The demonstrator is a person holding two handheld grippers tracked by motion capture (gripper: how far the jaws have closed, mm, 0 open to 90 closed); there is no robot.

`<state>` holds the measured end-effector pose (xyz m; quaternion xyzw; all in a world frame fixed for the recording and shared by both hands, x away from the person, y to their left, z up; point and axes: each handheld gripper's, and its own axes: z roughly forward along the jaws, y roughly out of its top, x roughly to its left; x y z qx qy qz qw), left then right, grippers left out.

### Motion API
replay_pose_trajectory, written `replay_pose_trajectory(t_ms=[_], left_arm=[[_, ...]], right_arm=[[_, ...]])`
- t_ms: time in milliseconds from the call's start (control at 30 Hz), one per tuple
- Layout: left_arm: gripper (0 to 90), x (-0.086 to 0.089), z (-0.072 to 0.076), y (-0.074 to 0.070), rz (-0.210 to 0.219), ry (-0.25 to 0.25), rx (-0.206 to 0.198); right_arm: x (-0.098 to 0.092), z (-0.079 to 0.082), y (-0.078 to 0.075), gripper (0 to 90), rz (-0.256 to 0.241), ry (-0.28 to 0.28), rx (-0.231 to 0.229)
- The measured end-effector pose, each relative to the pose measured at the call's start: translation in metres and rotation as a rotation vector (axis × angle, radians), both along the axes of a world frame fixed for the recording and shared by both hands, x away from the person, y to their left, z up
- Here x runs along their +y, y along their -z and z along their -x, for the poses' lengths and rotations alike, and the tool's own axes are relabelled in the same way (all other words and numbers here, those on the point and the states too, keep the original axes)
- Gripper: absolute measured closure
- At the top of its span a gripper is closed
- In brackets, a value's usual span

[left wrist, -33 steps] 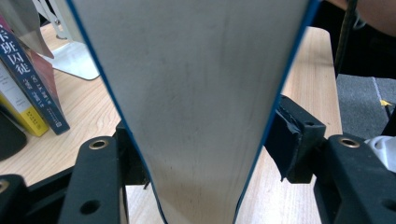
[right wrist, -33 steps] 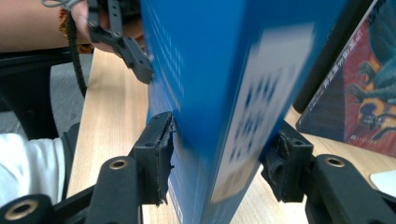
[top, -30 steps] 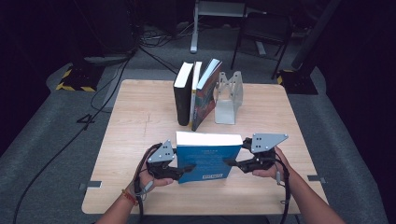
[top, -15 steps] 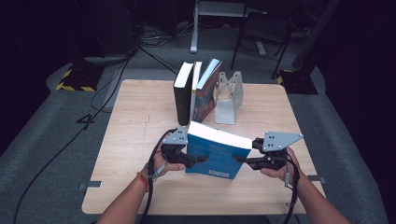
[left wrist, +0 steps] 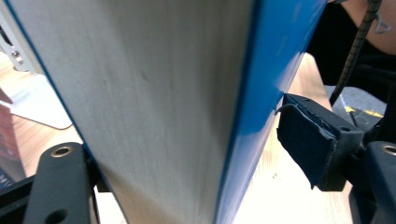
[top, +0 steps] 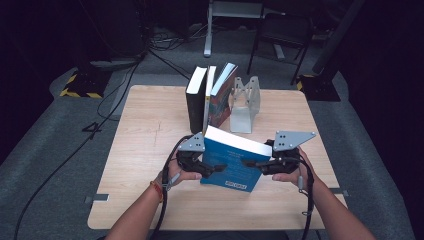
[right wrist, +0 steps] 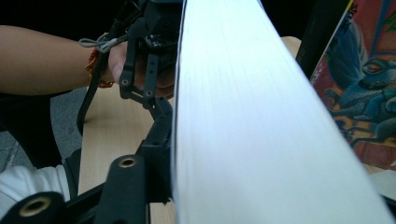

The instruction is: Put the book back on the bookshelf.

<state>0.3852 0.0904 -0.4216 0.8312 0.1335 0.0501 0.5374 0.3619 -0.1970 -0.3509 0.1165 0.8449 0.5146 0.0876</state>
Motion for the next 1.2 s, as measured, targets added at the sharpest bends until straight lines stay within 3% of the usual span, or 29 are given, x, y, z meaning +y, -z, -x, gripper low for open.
replay_pose_trajectory(t_ms=[200, 233, 267, 367, 533, 633, 767, 867, 967, 1067, 1200], left_arm=[[23.3, 0.018, 0.015, 0.009, -0.118, -0.076, 0.006], [23.0, 0.018, 0.015, 0.009, -0.118, -0.076, 0.006], [23.0, 0.024, 0.020, 0.012, -0.151, -0.085, 0.000], [21.8, 0.039, 0.032, 0.023, -0.197, -0.106, 0.026], [18.8, 0.062, 0.047, 0.046, -0.317, -0.206, 0.047], [18.8, 0.074, 0.055, 0.056, -0.366, -0.269, 0.055], [18.4, 0.085, 0.062, 0.068, -0.387, -0.295, 0.088], [18.4, 0.088, 0.063, 0.074, -0.416, -0.322, 0.085], [18.6, 0.088, 0.063, 0.076, -0.386, -0.355, 0.095], [18.2, 0.087, 0.061, 0.076, -0.382, -0.359, 0.096], [17.5, 0.085, 0.059, 0.080, -0.384, -0.359, 0.128]], right_arm=[[0.002, 0.001, -0.001, 59.1, -0.013, -0.012, 0.004], [0.002, 0.001, -0.001, 59.1, -0.013, -0.012, 0.004], [0.002, 0.001, -0.001, 59.3, -0.014, -0.010, 0.005], [0.002, 0.003, -0.003, 59.7, -0.004, -0.012, 0.002], [0.005, 0.007, -0.006, 60.0, 0.022, 0.009, 0.003], [0.007, 0.009, -0.007, 60.2, 0.031, 0.023, 0.005], [0.009, 0.013, -0.008, 60.3, 0.039, 0.041, 0.003], [0.011, 0.015, -0.011, 60.4, 0.043, 0.057, 0.001], [0.013, 0.018, -0.015, 60.5, 0.050, 0.084, 0.007], [0.013, 0.018, -0.020, 60.5, 0.050, 0.105, 0.015], [0.009, 0.018, -0.028, 60.6, 0.057, 0.132, 0.003]])
